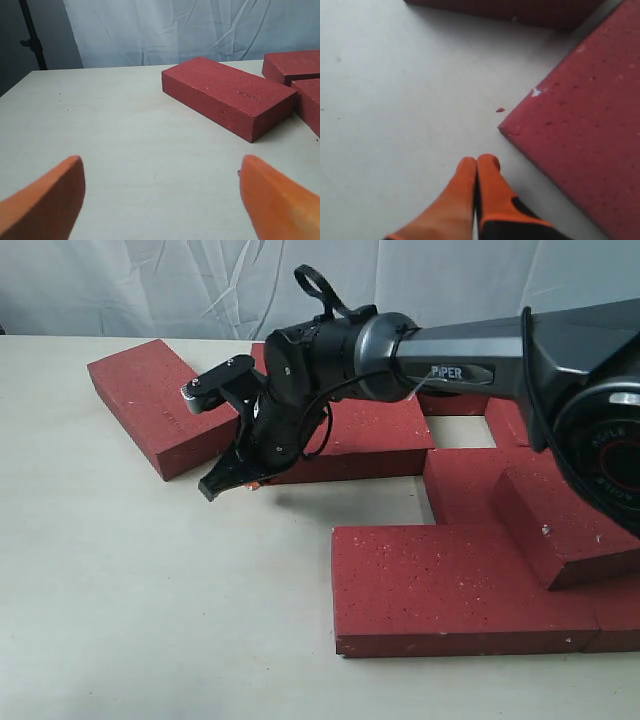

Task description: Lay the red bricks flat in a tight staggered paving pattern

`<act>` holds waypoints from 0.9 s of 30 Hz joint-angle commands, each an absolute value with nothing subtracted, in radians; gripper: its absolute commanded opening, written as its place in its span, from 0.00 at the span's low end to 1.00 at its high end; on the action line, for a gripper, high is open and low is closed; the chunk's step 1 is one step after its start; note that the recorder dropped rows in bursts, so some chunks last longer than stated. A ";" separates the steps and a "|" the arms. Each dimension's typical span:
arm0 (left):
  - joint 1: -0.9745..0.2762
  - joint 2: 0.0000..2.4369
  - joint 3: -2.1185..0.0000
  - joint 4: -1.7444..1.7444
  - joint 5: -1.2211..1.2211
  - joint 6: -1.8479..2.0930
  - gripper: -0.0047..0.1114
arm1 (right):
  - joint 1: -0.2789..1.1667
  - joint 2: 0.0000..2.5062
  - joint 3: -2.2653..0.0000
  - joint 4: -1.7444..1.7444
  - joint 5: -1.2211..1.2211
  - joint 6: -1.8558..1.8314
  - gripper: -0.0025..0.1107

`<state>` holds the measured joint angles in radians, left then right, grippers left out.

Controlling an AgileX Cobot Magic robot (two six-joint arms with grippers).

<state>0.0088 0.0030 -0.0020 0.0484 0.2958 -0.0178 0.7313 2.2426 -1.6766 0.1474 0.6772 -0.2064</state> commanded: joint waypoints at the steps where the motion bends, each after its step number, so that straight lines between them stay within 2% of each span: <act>1: 0.008 0.000 0.000 0.042 0.285 -0.018 0.72 | 0.732 2.259 -1.675 0.051 0.615 -0.114 0.01; 18: 0.008 0.000 0.000 0.042 0.285 -0.018 0.72 | 0.728 2.259 -1.680 -0.011 0.555 0.000 0.01; 27: 0.008 0.000 0.000 0.042 0.285 -0.018 0.72 | 0.740 2.230 -1.834 0.104 0.616 0.000 0.01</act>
